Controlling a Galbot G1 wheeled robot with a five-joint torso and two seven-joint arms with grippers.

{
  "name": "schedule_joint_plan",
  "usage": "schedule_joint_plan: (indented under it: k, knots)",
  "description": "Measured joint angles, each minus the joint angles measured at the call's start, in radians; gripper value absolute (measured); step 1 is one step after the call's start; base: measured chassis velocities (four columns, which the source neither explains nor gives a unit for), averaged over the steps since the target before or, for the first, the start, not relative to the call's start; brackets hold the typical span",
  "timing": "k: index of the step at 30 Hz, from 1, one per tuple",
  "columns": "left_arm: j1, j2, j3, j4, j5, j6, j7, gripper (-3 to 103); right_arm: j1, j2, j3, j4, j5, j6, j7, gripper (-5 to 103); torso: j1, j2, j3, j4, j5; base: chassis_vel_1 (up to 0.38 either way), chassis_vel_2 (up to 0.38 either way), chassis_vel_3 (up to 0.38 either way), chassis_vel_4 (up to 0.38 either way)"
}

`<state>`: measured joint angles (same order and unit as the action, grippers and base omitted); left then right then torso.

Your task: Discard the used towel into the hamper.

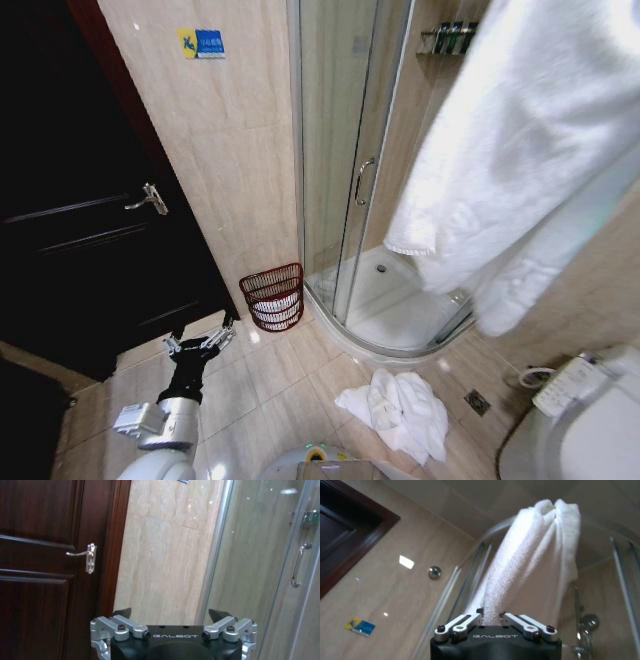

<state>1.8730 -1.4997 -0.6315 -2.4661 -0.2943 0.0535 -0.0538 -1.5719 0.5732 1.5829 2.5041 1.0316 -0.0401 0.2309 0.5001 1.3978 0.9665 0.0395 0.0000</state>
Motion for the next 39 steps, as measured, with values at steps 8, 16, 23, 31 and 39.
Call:
schedule_joint_plan:
  k: [8, 16, 23, 31, 39]
  knots:
    - [0.0, 0.0, 0.0, 0.0, 0.0, 0.0, 0.0, 100, -0.113, 0.124, -0.015, 0.004, -0.061, 0.065, -0.046, 5, 0.0, 0.0, 0.0, 0.0003, -0.0002, 0.0, 0.0, 0.0, 0.0]
    - [0.0, 0.0, 0.0, 0.0, 0.0, 0.0, 0.0, 100, -0.17, 0.182, -0.028, 0.0, -0.161, 0.146, -0.091, 5, 0.0, 0.0, 0.0, 0.0002, 0.0, 0.0, 0.0, 0.0, 0.0]
    - [0.0, 0.0, 0.0, 0.0, 0.0, 0.0, 0.0, 100, -0.184, 0.246, -0.048, -0.002, -0.137, 0.151, -0.091, 5, 0.0, 0.0, 0.0, 0.0002, 0.0, 0.0, 0.0, 0.0, 0.0]
    - [0.0, 0.0, 0.0, 0.0, 0.0, 0.0, 0.0, 100, -0.191, 0.274, -0.054, -0.056, -0.136, 0.208, -0.135, 5, 0.0, 0.0, 0.0, 0.0003, -0.0002, 0.0, 0.0, 0.0, 0.0]
    - [0.0, 0.0, 0.0, 0.0, 0.0, 0.0, 0.0, 100, -0.209, 0.336, -0.182, -0.157, -0.225, 0.269, -0.203, 5, 0.0, 0.0, 0.0, -0.0001, 0.0004, 0.0, 0.0, 0.0, 0.0]
